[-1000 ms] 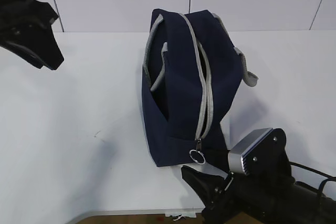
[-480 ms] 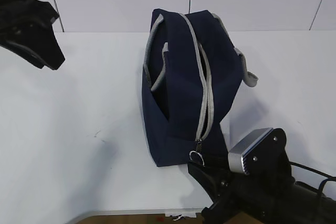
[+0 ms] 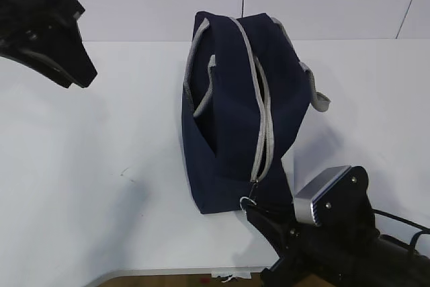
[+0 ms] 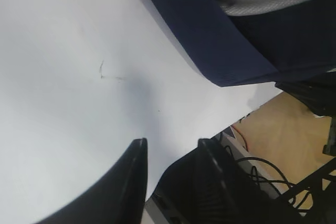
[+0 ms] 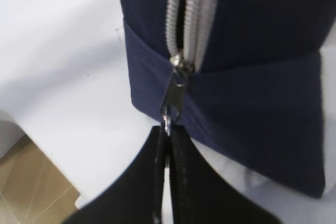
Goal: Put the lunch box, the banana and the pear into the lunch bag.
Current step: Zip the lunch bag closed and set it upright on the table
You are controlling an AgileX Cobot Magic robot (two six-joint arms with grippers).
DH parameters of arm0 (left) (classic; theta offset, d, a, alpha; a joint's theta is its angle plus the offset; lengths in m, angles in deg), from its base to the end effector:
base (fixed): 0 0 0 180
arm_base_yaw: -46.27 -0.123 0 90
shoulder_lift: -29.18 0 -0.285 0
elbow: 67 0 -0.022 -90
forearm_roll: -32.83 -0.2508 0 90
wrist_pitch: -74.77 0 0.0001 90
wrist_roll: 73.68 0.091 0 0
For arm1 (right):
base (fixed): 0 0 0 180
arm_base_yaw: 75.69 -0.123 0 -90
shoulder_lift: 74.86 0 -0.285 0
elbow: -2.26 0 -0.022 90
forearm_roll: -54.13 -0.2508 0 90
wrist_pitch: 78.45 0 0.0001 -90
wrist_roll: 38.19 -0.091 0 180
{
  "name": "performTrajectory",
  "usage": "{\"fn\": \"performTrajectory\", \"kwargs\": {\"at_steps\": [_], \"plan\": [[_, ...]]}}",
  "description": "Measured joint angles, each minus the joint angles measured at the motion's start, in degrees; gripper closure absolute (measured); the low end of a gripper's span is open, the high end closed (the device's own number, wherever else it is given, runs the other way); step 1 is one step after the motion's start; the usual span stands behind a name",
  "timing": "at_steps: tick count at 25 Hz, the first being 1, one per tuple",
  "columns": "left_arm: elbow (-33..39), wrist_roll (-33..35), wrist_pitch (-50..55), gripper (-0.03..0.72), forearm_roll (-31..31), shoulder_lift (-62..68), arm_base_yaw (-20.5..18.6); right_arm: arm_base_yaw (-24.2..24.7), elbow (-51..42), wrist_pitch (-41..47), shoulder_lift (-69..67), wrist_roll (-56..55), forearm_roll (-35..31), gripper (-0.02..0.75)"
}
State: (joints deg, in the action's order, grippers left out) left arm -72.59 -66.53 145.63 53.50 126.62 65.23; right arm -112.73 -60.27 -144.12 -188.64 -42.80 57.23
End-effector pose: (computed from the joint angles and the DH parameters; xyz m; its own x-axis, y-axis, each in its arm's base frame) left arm 0.2884 -0.1312 0.3381 -0.8962 0.3096 -0.3179 0.4079 0.8567 -0.3157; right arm 0.1873 0.1470 0.1028 -0.3184 -0.1676 -0.9330 -0.6210 0.7805 0.0717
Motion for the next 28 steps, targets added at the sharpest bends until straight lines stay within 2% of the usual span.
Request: {"fn": "performTrajectory", "kwargs": {"at_steps": [8, 22, 28], "plan": [[0.0, -0.12, 0.0, 0.444, 3.08, 0.0, 0.0, 0.0, -3.49, -0.67, 1.74, 0.0, 0.0, 0.747], [0.0, -0.12, 0.0, 0.445, 4.2, 0.0, 0.0, 0.0, -4.1, -0.47, 11.92, -1.76, 0.0, 0.747], [0.0, -0.12, 0.0, 0.445, 8.71, 0.0, 0.14, 0.0, -4.23, 2.56, 16.47, -1.76, 0.0, 0.747]]}}
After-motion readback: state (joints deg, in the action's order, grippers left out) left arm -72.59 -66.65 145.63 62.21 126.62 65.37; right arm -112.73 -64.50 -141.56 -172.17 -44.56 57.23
